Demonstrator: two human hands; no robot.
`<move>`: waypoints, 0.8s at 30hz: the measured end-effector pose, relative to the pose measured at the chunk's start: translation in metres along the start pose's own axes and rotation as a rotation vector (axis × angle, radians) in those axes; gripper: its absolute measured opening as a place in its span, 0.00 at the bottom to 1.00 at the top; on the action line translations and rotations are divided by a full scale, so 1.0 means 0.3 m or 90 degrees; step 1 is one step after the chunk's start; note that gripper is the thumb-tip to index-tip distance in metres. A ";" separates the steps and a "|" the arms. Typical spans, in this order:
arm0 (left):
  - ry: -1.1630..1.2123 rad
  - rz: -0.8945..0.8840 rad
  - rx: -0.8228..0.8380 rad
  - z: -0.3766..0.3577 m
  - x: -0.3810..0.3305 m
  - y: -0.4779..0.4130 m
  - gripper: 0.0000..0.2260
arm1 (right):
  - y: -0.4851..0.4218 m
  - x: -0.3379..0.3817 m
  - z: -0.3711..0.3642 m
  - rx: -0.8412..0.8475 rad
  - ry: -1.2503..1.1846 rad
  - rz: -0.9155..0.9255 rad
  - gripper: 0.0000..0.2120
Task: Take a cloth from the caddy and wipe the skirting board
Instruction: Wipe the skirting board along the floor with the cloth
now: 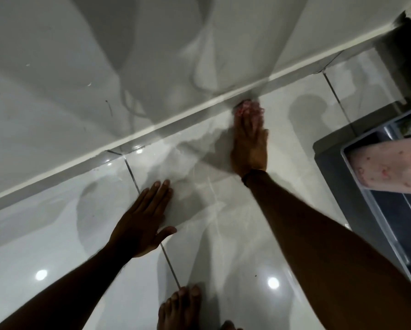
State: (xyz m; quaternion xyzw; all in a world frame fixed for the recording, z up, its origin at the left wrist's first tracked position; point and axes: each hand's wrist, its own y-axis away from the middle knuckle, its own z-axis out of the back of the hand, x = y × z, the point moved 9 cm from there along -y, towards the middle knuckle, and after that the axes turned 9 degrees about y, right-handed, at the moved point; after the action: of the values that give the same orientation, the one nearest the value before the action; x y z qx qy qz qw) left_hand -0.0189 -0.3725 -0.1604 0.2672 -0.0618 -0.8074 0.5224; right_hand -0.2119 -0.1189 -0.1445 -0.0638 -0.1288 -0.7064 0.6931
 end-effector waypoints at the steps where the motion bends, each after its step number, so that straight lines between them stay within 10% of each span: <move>1: 0.006 0.000 -0.005 0.003 -0.003 0.003 0.42 | 0.033 0.081 -0.012 -0.011 -0.003 0.053 0.37; 7: 0.026 0.041 -0.019 -0.004 0.013 0.030 0.42 | 0.340 0.547 -0.180 0.092 -0.017 0.361 0.32; 12: 0.037 0.061 -0.022 -0.005 0.041 0.066 0.42 | 0.252 0.434 -0.166 0.081 -0.019 0.075 0.40; 19: 0.047 0.073 -0.037 -0.025 0.056 0.078 0.42 | 0.312 0.653 -0.217 0.052 0.005 0.399 0.34; 24: 0.081 0.072 -0.069 -0.025 0.050 0.080 0.42 | 0.078 0.197 -0.138 0.028 0.052 0.138 0.37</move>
State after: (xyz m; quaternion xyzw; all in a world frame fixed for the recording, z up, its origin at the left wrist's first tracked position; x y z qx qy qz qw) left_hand -0.0003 -0.3950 -0.1633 0.2852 0.0000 -0.7605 0.5833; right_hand -0.1867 -0.1871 -0.1662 -0.0332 -0.1079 -0.6263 0.7714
